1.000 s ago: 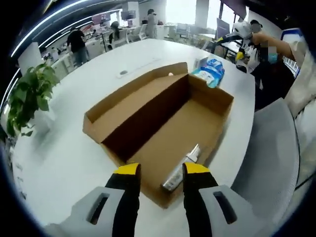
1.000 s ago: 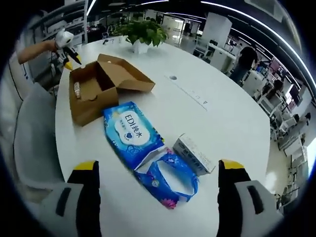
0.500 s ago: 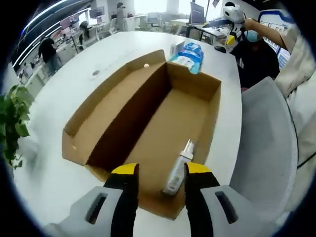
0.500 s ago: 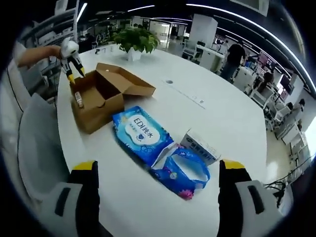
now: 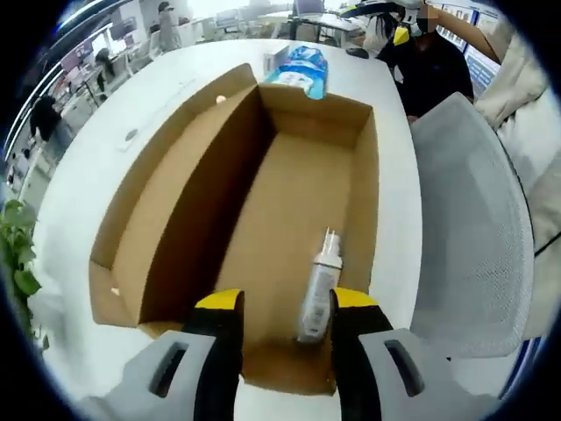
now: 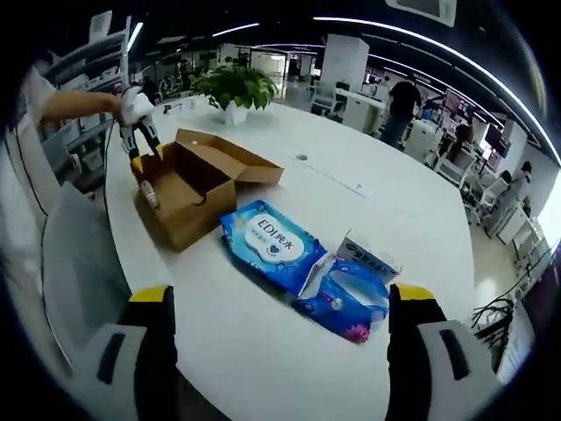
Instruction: Operate the shoe box by opening the lid, removing the specified soft item, and placing it in the target area until the item is outside and the box remains undamaged.
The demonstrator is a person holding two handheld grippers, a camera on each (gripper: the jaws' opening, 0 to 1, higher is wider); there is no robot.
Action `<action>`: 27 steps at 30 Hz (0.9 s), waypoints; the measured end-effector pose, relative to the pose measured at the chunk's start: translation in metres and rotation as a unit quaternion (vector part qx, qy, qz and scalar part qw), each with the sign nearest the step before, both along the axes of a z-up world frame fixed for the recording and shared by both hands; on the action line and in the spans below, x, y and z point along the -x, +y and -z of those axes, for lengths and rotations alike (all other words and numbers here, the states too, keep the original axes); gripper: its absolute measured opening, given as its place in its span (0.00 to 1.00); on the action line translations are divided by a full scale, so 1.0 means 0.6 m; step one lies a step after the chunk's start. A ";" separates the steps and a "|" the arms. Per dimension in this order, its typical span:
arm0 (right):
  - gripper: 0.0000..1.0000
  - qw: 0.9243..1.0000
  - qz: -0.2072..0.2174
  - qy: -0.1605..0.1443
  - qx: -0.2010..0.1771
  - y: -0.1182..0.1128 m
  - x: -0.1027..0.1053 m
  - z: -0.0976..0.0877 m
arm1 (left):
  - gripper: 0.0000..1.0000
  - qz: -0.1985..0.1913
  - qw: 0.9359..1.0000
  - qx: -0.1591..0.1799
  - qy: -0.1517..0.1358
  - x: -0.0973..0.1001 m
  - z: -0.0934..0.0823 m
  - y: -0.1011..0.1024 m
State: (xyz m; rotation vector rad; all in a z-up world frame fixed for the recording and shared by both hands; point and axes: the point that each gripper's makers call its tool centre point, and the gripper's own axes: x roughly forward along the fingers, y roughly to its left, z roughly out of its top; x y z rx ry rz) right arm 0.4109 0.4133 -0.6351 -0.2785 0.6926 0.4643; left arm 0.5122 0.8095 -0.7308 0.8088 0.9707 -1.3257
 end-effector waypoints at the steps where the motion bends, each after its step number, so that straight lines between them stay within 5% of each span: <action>1: 0.96 1.000 0.000 0.001 0.001 0.003 0.004 0.002 | 0.38 0.007 1.000 -0.005 0.002 -0.002 0.007 -0.001; 12: 0.96 1.000 -0.002 0.012 -0.010 0.034 0.025 0.021 | 0.38 0.077 0.996 -0.036 0.030 0.011 0.034 -0.011; 27: 0.96 0.999 0.013 0.028 -0.016 0.030 0.034 0.038 | 0.39 0.119 0.989 -0.048 0.079 0.022 0.062 -0.022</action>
